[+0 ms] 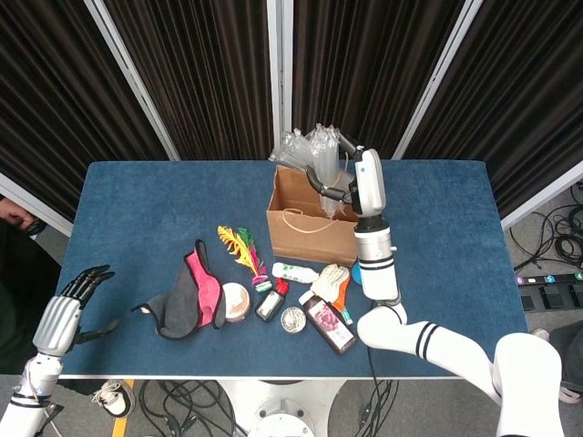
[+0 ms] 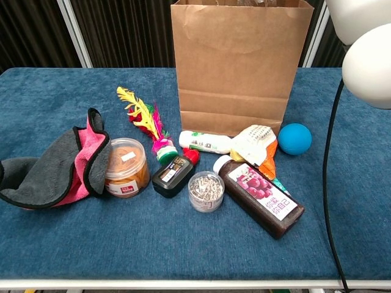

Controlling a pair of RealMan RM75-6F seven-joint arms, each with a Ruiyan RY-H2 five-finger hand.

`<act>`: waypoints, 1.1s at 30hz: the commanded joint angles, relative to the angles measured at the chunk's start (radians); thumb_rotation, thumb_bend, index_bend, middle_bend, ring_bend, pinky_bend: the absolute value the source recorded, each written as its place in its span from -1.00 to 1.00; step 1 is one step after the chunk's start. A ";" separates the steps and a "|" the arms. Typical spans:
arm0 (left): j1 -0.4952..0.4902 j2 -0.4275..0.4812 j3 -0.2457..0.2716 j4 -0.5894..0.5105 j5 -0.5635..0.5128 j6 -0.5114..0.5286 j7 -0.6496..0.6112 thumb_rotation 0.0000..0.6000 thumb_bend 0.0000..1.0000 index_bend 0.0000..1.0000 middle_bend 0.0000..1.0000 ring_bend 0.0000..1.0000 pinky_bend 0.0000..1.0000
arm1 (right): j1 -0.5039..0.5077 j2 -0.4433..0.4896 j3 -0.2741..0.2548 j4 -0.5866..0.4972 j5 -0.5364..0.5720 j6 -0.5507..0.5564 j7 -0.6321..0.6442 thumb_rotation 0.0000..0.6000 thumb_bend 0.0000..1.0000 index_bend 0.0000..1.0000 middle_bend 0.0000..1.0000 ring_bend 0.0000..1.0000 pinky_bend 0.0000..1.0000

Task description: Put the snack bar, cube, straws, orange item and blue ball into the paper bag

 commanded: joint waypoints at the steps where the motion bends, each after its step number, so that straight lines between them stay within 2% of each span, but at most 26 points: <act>1: -0.001 -0.001 -0.001 0.002 -0.001 -0.002 0.000 1.00 -0.52 -0.52 -0.54 -0.70 -0.52 | 0.002 -0.021 -0.009 0.047 -0.011 0.008 0.044 1.00 -0.63 -0.02 0.03 -0.11 0.17; 5: -0.003 -0.006 0.000 0.009 0.000 -0.004 0.002 1.00 -0.52 -0.52 -0.54 -0.70 -0.52 | 0.005 -0.035 -0.024 0.093 -0.019 -0.002 0.085 1.00 -0.65 -0.02 0.01 -0.11 0.17; 10: -0.005 -0.009 0.000 0.015 0.001 -0.004 0.007 1.00 -0.52 -0.52 -0.54 -0.70 -0.52 | 0.004 -0.038 -0.050 0.135 -0.043 -0.012 0.140 1.00 -0.83 -0.15 -0.08 -0.20 0.07; 17: -0.004 -0.009 0.001 0.014 0.000 -0.005 0.006 1.00 -0.52 -0.52 -0.54 -0.70 -0.52 | 0.005 -0.046 -0.069 0.163 -0.055 -0.023 0.188 1.00 -0.91 -0.20 -0.12 -0.27 0.01; 22: -0.004 -0.008 0.001 0.013 -0.001 -0.005 0.003 1.00 -0.52 -0.52 -0.54 -0.70 -0.52 | 0.000 -0.030 -0.087 0.154 -0.075 -0.029 0.220 1.00 -1.00 -0.44 -0.26 -0.48 -0.21; 28: -0.007 -0.007 -0.001 0.006 -0.001 -0.006 0.000 1.00 -0.52 -0.52 -0.54 -0.70 -0.52 | 0.003 0.004 -0.070 0.102 -0.100 0.009 0.202 1.00 -1.00 -0.48 -0.27 -0.51 -0.25; 33: -0.011 -0.009 -0.001 -0.001 0.001 -0.008 0.001 1.00 -0.52 -0.52 -0.54 -0.70 -0.52 | -0.023 0.081 -0.075 -0.040 -0.154 0.066 0.150 1.00 -1.00 -0.48 -0.26 -0.51 -0.25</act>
